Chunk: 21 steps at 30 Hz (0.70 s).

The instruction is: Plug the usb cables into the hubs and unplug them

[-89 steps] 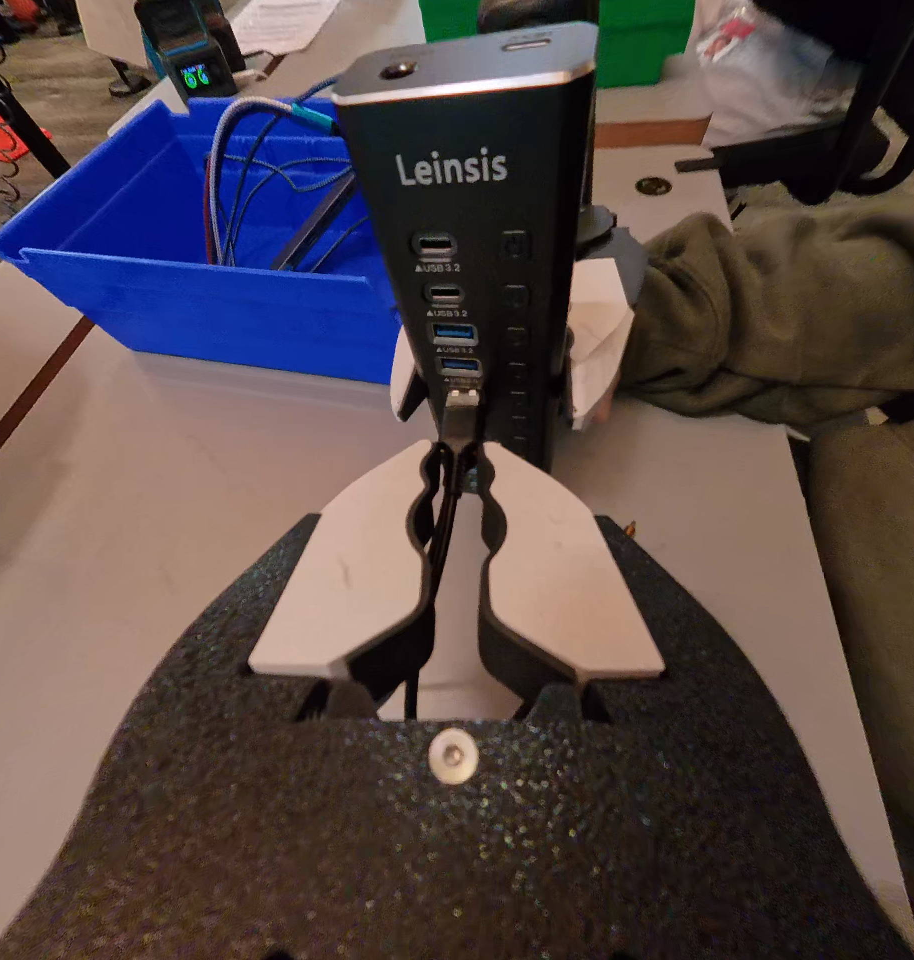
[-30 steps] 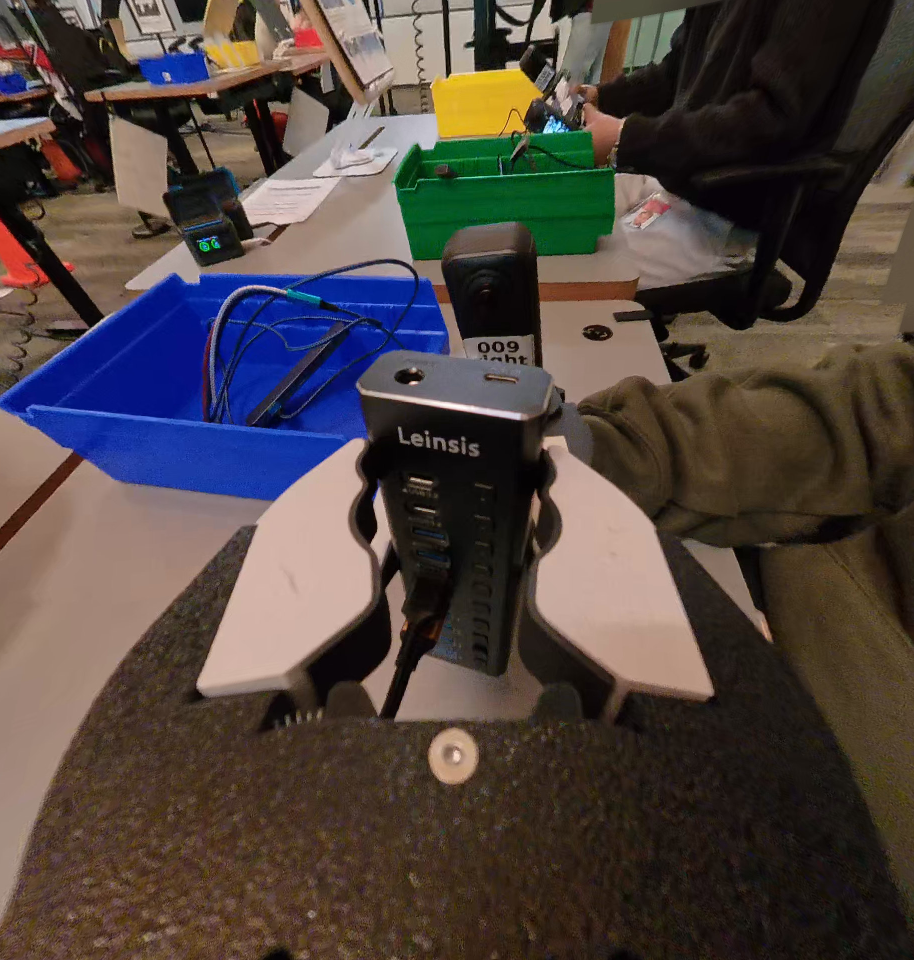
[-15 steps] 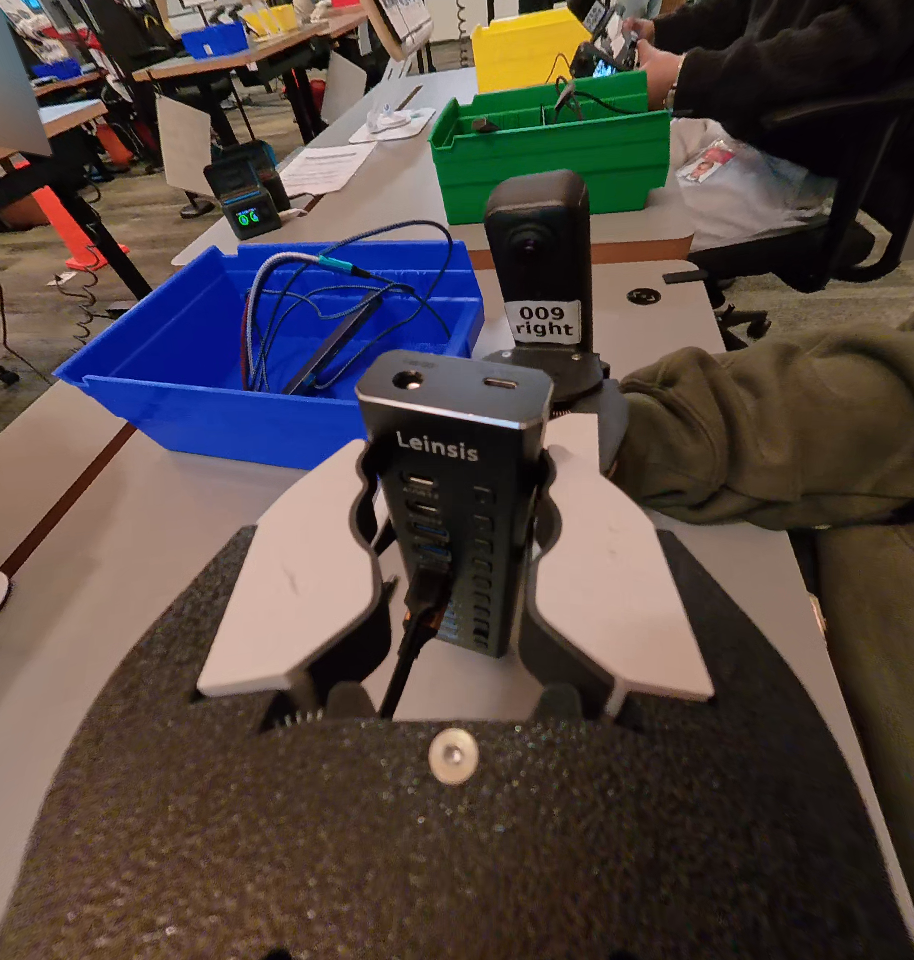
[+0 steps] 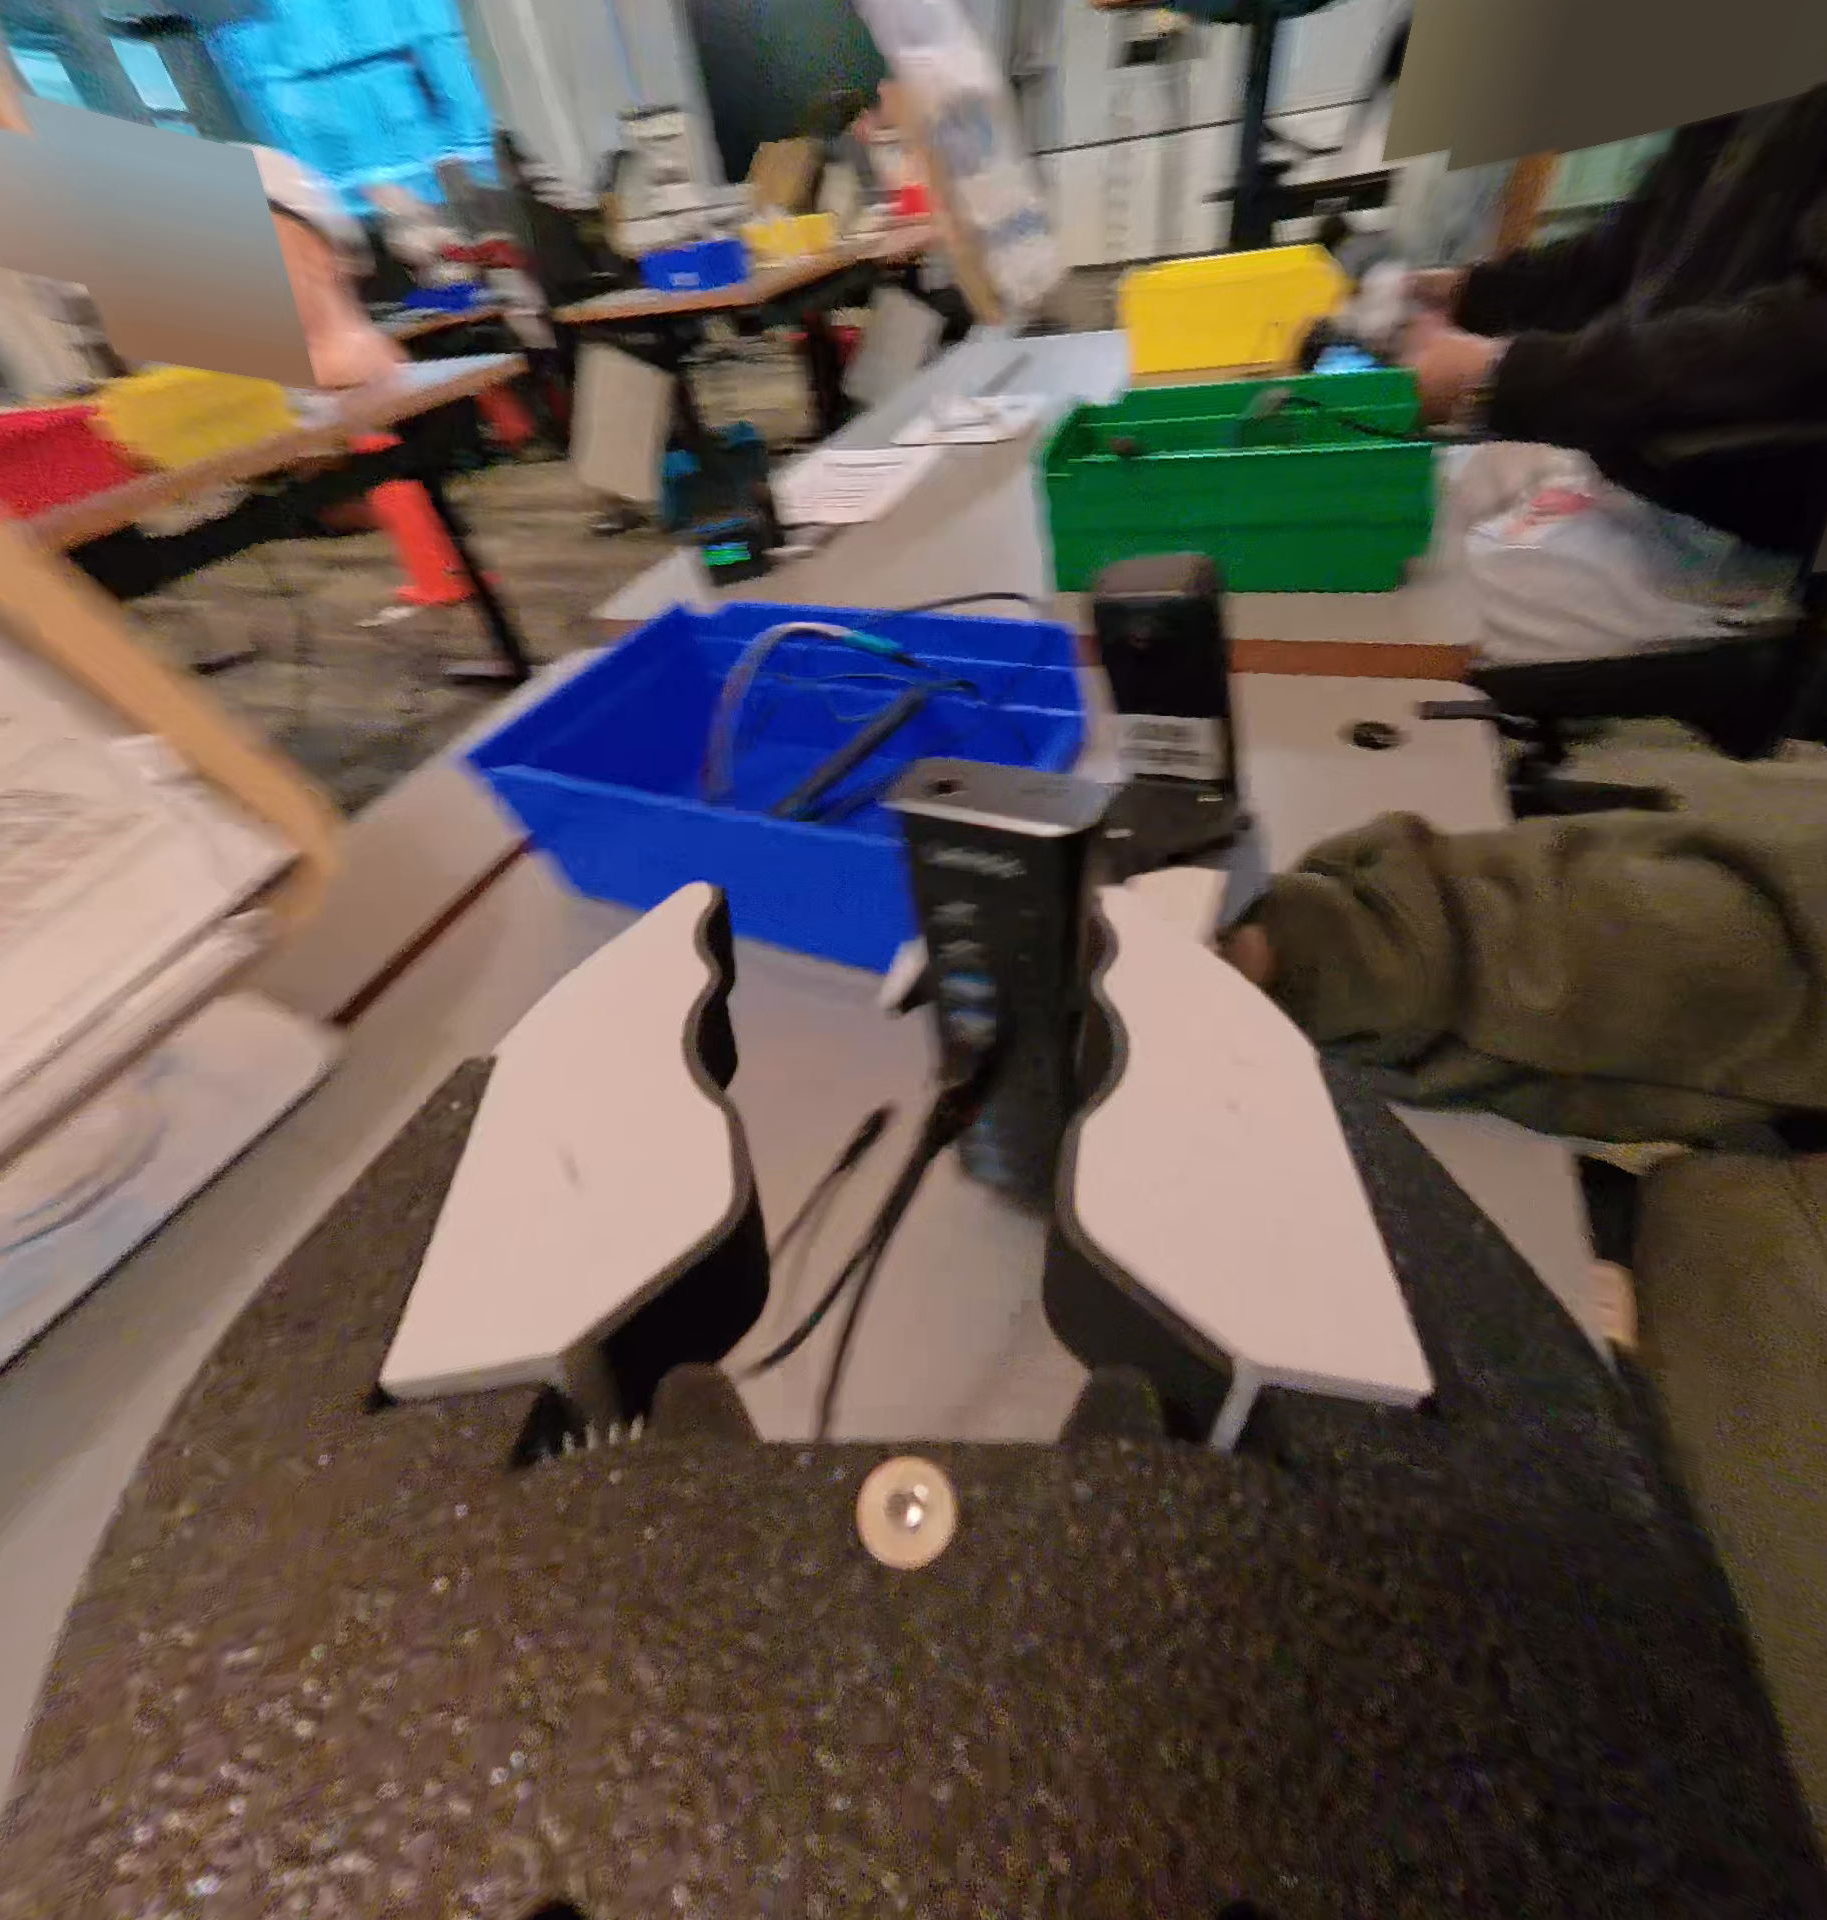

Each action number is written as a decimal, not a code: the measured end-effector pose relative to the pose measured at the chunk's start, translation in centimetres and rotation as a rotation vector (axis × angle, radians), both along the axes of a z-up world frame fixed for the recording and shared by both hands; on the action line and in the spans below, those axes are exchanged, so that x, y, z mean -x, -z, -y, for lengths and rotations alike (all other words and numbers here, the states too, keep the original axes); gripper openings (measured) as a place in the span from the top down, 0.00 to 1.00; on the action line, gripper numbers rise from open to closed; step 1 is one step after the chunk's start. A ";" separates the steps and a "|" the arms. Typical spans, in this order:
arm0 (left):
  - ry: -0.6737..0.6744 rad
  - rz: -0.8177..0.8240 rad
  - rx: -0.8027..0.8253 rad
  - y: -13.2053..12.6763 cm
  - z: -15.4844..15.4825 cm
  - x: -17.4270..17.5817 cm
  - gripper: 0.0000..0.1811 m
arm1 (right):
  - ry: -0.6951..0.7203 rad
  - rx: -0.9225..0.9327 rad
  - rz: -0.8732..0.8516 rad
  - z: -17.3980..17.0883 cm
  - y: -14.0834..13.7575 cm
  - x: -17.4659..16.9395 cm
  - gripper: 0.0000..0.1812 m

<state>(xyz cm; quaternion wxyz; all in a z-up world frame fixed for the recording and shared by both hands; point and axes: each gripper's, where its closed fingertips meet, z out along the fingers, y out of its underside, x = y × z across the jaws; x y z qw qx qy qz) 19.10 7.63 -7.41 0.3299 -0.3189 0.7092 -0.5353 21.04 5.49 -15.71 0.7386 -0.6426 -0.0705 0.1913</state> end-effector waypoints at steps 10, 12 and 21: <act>-0.925 -0.866 -0.027 7.2 -33.5 8.1 0.67 | -0.030 -0.015 -0.025 0.2 -0.2 0.0 0.66; -0.941 -1.022 0.103 10.1 -35.6 8.7 0.67 | -0.024 -0.019 -0.042 0.3 -0.3 -0.3 0.66; -1.153 -1.247 0.660 16.6 -38.8 8.0 0.74 | -0.051 -0.012 -0.015 0.3 -0.2 0.3 0.66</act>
